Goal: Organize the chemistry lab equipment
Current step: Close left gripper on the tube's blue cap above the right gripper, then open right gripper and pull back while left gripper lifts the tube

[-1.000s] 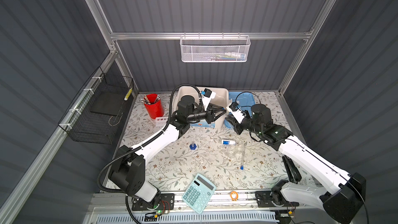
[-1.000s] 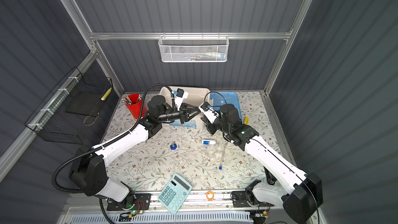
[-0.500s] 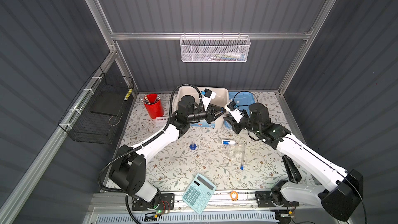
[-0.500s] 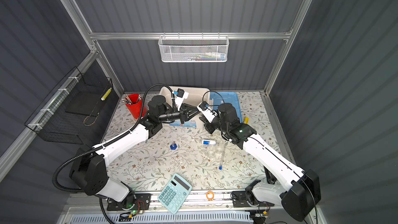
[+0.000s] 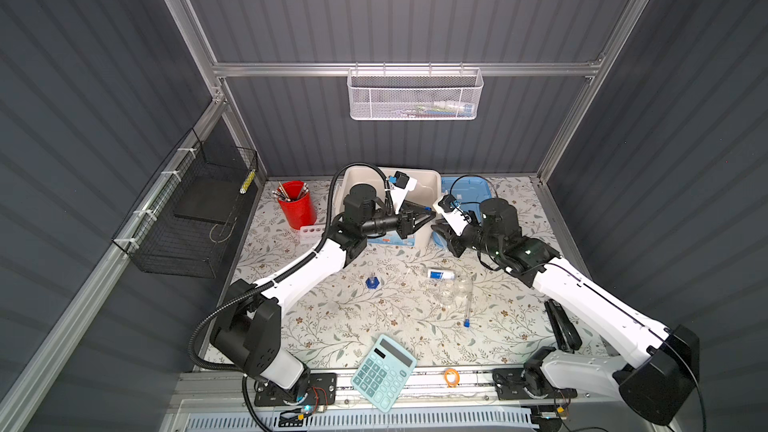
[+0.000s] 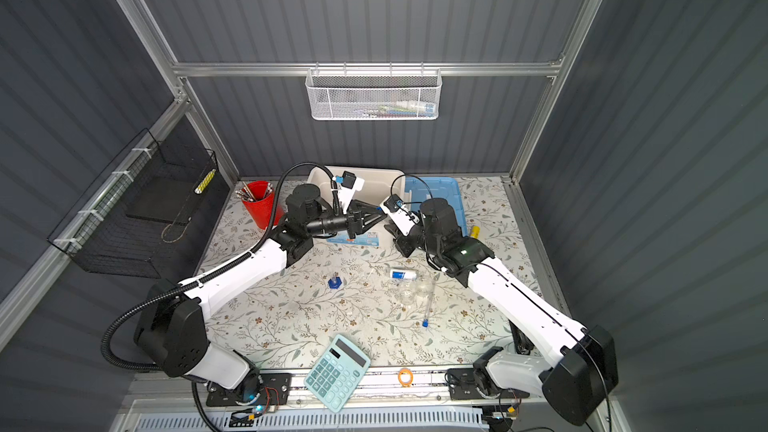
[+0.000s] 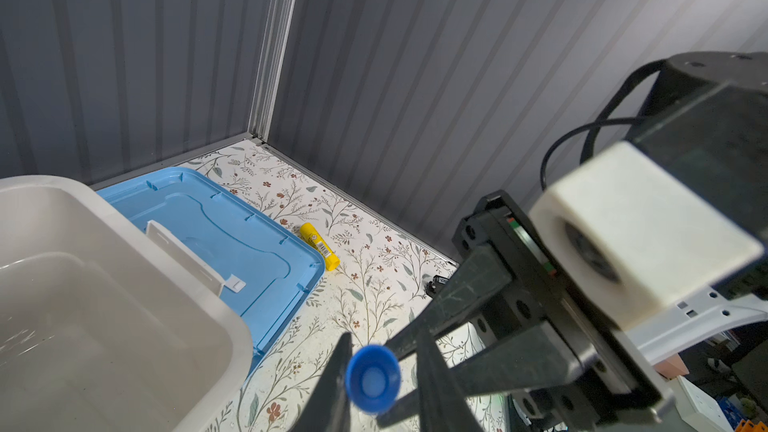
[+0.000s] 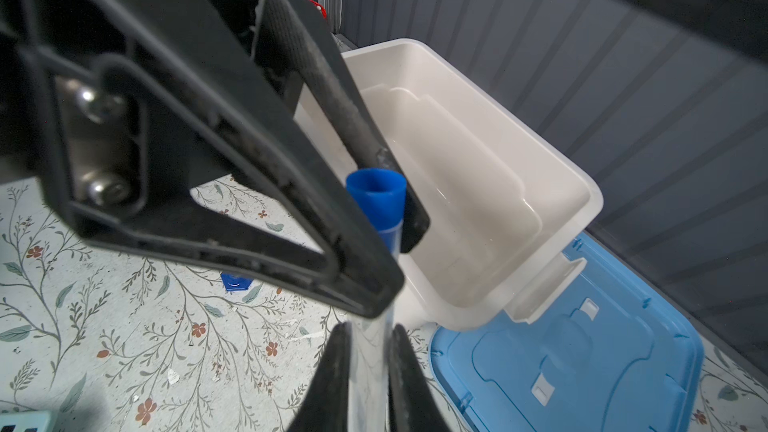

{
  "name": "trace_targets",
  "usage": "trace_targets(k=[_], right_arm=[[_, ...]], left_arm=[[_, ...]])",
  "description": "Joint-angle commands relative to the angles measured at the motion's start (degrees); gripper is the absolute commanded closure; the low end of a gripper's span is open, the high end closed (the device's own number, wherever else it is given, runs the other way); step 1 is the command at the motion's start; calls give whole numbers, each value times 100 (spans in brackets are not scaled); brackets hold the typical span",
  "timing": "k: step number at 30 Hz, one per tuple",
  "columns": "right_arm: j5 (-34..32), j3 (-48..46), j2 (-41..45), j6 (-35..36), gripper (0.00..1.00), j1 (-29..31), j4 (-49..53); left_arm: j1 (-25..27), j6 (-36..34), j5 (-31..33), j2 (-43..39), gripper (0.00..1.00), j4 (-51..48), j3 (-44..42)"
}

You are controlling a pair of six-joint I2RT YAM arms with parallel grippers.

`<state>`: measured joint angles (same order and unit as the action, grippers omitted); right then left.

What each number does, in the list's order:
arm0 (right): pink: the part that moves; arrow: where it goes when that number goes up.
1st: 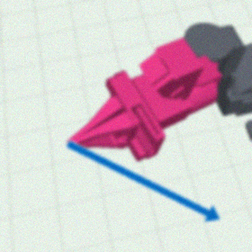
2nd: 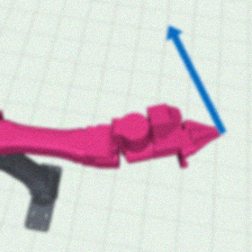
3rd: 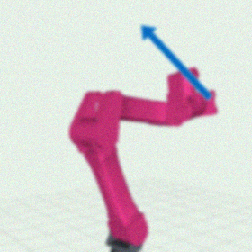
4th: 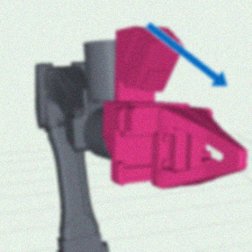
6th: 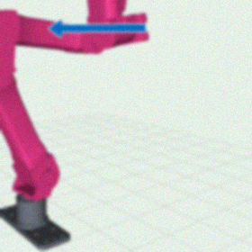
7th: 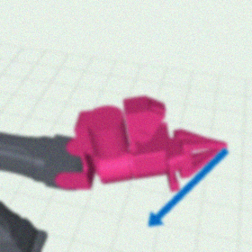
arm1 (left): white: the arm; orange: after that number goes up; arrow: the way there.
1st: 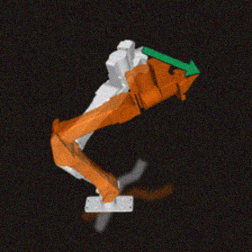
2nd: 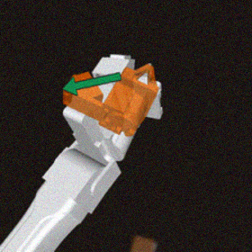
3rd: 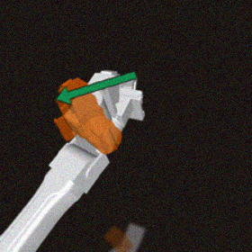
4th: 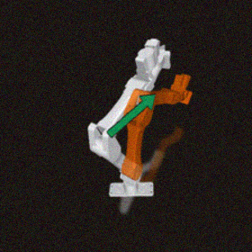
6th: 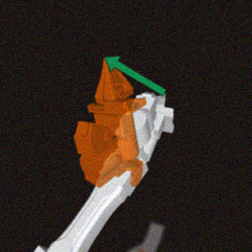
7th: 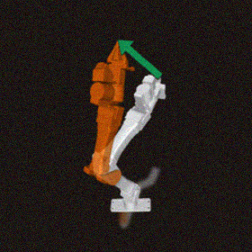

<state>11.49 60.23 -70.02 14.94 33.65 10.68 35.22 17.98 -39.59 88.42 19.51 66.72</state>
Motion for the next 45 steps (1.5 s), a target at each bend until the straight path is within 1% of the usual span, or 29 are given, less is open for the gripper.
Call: trace_targets(k=[1, 9, 12, 31, 38, 42, 45], right_arm=[[-84, 156, -56, -86, 86, 23, -103], [-133, 156, -64, -78, 86, 23, -94], [-132, 147, -73, -88, 86, 24, -104], [-147, 156, -127, -99, 85, 19, -188], [-185, 156, -157, -113, 80, 25, -216], [-216, 139, -127, -139, 70, 25, -275], [-187, 104, -76, -121, 68, 20, -305]], left_arm=[[26, -178, 31, -71, 71, -145, 196], [29, -259, 110, -141, 65, -226, 205], [29, -274, 131, -148, 65, -229, 216], [29, -321, 223, -203, 84, -210, 200], [29, -396, 278, -219, 91, -281, 230], [29, -474, 344, -262, 94, -379, 256], [24, -598, 415, -316, 96, -553, 293]])
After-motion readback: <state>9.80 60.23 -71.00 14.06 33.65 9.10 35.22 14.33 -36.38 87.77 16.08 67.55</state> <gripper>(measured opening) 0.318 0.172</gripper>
